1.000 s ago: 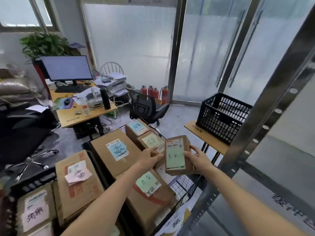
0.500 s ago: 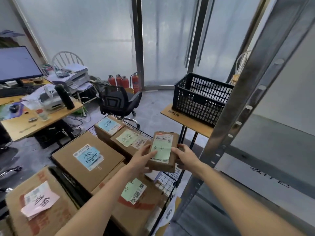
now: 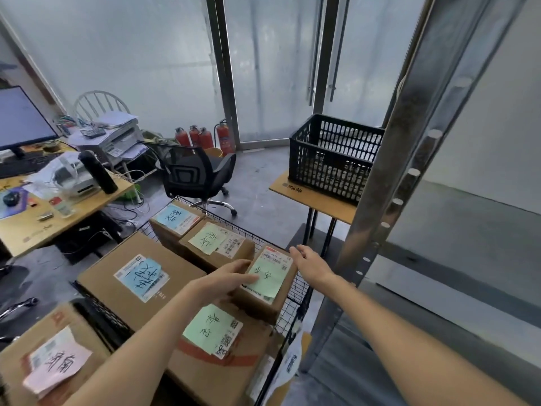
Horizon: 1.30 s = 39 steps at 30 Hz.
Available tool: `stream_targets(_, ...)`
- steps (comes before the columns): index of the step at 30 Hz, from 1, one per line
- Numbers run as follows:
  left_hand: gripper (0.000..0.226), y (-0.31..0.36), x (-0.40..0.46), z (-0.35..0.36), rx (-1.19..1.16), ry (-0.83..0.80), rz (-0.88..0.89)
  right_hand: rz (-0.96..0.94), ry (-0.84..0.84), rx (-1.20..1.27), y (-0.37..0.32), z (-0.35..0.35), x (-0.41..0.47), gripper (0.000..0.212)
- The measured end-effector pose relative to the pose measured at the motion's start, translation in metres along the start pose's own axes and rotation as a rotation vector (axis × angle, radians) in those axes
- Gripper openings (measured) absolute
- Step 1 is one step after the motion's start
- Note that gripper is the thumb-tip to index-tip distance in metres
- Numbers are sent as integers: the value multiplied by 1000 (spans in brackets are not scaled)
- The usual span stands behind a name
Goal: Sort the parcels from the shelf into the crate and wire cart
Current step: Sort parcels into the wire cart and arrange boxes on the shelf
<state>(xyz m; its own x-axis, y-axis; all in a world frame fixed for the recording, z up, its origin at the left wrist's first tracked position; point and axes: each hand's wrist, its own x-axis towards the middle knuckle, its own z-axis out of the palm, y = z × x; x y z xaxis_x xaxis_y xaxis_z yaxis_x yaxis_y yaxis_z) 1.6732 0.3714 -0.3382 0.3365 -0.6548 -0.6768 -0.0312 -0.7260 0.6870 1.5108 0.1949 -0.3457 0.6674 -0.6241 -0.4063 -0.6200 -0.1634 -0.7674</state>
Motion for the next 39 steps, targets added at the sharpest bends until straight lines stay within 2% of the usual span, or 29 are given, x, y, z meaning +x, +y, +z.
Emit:
stream_targets(5, 76, 6, 9, 20, 68, -99, -31, -4, 34, -62, 4, 5, 1, 59)
stream_targets(8, 70, 10, 16, 31, 65, -126, -36, 3, 14, -101, 11, 11, 9, 61)
stream_targets(14, 66, 7, 37, 36, 40, -167, -98, -2, 14, -68, 33, 22, 37, 91)
stream_targets(20, 66, -2, 56, 42, -36, -197, -64, -40, 27, -39, 49, 27, 52, 92)
stream_targets(23, 68, -6, 61, 37, 42, -171, -64, -63, 50, -50, 43, 25, 45, 92)
stream_targets(27, 62, -8, 66, 38, 211, -112, -30, -80, 54, -68, 38, 23, 39, 77)
stream_targets(30, 58, -1, 69, 37, 278, -123, -35, -66, 33, -36, 35, 22, 36, 96)
stream_targets(35, 60, 1, 69, 37, 330, -107, -43, -29, 24, -51, 22, 18, 27, 72)
stream_targets(39, 74, -4, 75, 34, 302, -110, -25, -1, 10, -104, 29, 18, 34, 91)
